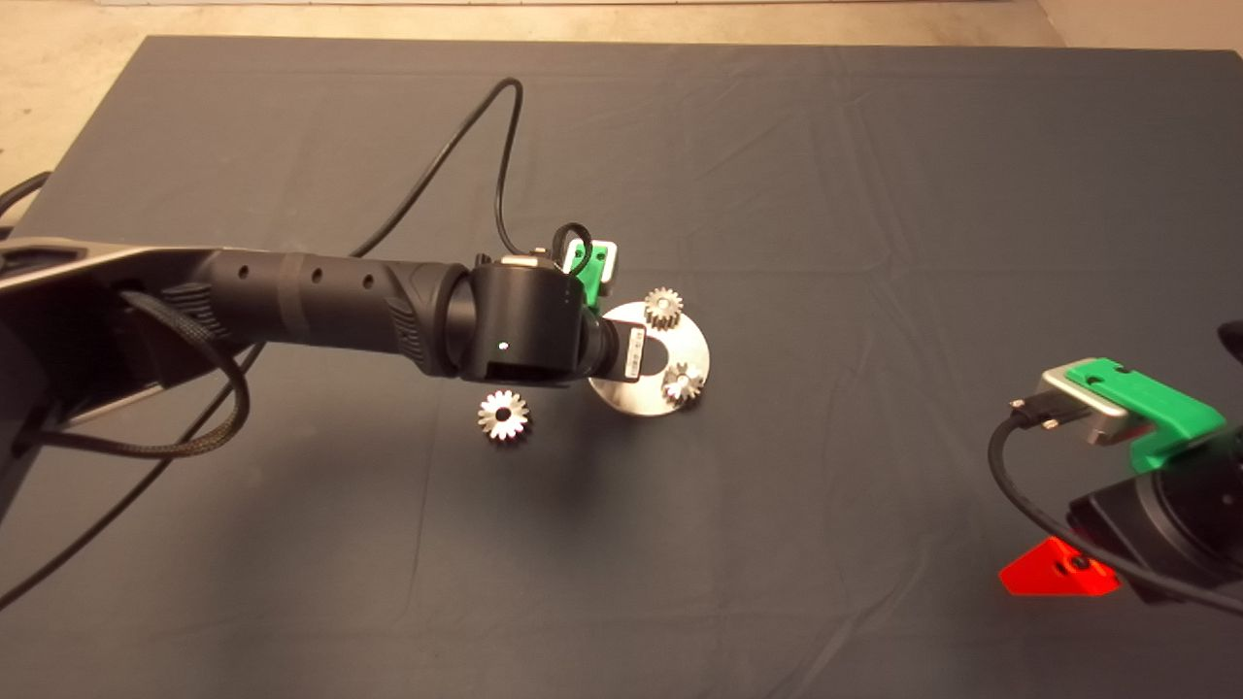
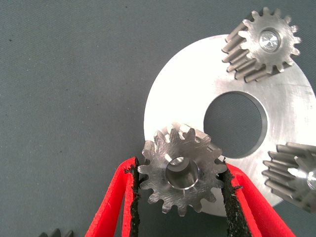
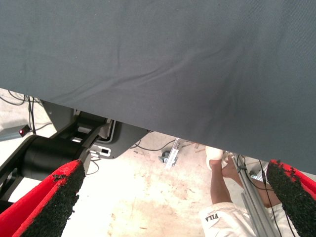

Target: Remove an incorrectly installed larger gear and replace it with the correct smaller gear

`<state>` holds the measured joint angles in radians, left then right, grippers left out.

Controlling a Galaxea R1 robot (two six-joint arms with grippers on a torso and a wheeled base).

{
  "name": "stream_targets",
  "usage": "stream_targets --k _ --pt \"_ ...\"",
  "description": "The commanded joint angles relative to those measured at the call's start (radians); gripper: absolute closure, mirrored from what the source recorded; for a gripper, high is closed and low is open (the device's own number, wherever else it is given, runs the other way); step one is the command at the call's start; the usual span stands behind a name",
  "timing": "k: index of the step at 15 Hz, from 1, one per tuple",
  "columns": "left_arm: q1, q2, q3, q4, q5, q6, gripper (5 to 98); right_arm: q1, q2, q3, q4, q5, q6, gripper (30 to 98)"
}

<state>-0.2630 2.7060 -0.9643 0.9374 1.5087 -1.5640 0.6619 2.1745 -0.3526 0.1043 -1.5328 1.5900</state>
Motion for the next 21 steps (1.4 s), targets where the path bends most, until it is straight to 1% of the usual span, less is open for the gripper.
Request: stream_targets --k 1,4,8,14,15,16,18,19,21 --pt "-0.006 -0.001 -0.021 -0.003 -0.005 0.007 69.2 0.013 0.002 0.003 -0.026 -0.125 0.001 30.8" --pt "-0.006 0.004 -0.034 -0.003 -0.005 0.009 69.3 0.013 0.000 0.003 -0.026 -0.125 0.001 30.8" --pt "-0.006 -0.007 -0.018 -0.005 -0.005 0.008 69.4 0.013 0.002 0.002 -0.026 -0.125 0.001 30.8" --pt "-0.006 -0.005 -0.013 -0.005 -0.004 -0.001 68.6 0.013 0.002 0.003 -0.026 -0.125 0.001 30.8" --pt "-0.006 -0.002 -0.013 -0.005 -0.004 0.002 68.1 0.013 0.002 0.003 -0.026 -0.125 0.001 30.8" --pt "-0.006 -0.002 -0.013 -0.006 -0.004 0.002 64.5 0.013 0.002 0.002 -0.026 -0.125 0.001 30.8" --pt "-0.006 -0.005 -0.003 -0.008 -0.002 -0.001 64.3 0.013 0.002 0.002 -0.026 -0.125 0.001 30.8" --pt "-0.006 -0.008 0.009 -0.008 -0.002 -0.001 61.5 0.013 0.002 0.003 -0.026 -0.125 0.001 30.8" --pt "-0.011 -0.012 0.035 -0.012 -0.002 -0.002 60.3 0.013 0.002 0.002 -0.026 -0.125 0.001 30.8"
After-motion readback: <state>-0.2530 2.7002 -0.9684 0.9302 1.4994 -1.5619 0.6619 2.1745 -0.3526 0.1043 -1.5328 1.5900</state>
